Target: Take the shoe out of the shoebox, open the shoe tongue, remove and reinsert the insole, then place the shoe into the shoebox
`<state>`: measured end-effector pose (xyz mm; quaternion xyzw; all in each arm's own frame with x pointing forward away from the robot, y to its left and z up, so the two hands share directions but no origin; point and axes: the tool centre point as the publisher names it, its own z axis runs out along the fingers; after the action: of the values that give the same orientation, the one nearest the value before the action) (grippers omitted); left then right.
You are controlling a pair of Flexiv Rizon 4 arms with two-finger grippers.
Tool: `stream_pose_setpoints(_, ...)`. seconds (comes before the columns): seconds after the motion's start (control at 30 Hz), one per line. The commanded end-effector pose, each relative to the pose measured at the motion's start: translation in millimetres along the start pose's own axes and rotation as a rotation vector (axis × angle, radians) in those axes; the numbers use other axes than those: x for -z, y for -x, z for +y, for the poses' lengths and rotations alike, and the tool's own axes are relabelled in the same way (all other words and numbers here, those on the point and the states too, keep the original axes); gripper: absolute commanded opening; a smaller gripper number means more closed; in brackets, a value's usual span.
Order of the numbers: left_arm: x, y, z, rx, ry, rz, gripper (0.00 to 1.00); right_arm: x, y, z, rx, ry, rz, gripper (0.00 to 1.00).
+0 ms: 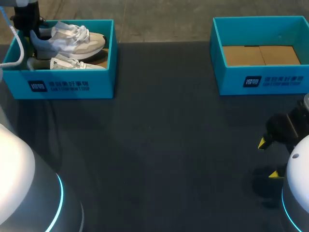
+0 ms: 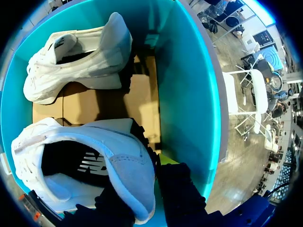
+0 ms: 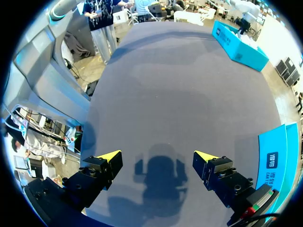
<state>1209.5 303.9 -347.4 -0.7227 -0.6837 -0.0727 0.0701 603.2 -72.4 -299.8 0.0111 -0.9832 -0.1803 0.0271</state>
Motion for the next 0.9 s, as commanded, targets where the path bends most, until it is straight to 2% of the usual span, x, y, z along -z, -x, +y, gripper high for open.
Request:
stream_pose_setpoints(0.03,-4.0,-1.3,6.3,-0.004,-0.019,-0.007,0.0,-0.6,-1.6,0.0,0.0,-0.003,-0.003,1.0)
stream_pose_setpoints(0.9,-17.4,9.2,4.7,-0.021,-0.04,-0.018,0.0,-0.6,-1.6,0.0,0.0,-0.003,-0.003,1.0)
